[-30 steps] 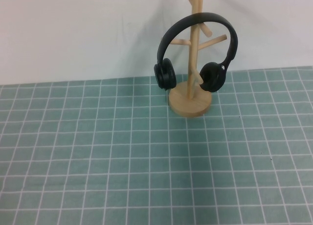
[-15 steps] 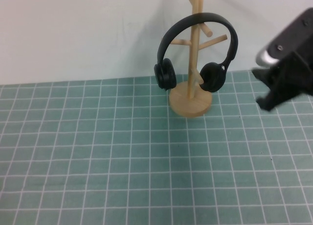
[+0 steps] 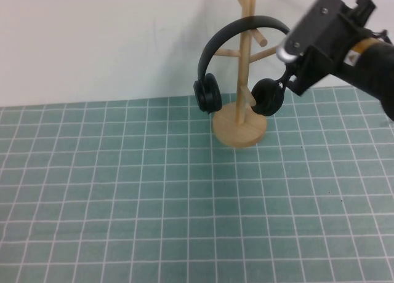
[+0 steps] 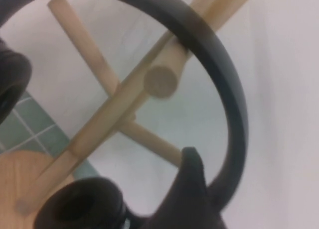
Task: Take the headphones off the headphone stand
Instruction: Pick up the headphones from the headphone stand
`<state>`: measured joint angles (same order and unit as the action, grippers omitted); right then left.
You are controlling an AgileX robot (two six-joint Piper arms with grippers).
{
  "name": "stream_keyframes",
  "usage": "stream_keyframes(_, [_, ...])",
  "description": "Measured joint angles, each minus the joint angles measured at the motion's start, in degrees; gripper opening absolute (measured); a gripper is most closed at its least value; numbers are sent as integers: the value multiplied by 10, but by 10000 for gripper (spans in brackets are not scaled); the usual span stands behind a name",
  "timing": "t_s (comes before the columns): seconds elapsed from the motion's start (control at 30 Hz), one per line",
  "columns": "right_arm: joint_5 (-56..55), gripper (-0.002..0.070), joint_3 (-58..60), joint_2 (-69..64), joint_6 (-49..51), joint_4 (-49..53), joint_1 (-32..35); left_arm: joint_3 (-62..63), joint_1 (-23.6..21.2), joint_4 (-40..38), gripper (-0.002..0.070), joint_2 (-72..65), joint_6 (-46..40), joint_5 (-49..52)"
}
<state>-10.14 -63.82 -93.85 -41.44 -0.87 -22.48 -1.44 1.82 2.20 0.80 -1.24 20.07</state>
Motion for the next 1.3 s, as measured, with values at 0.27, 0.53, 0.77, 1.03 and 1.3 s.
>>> stream_keyframes(0.27, [-2,498,-88,-82,-43,9,6,0,0,0,-4,0,0,0])
stream_keyframes(0.53, [-2,455,-157,-144,-75,9,18,0,0,0,-4,0,0,0])
stream_keyframes(0.77, [-5,322,-177,-165,-76,9,19,0,0,0,-4,0,0,0])
stream_keyframes(1.03, [-2,120,-177,-164,-77,9,19,0,0,0,-4,0,0,0])
stream_keyframes(1.3, [48,48,-177,-115,-52,19,19,0,0,0,-4,0,0,0])
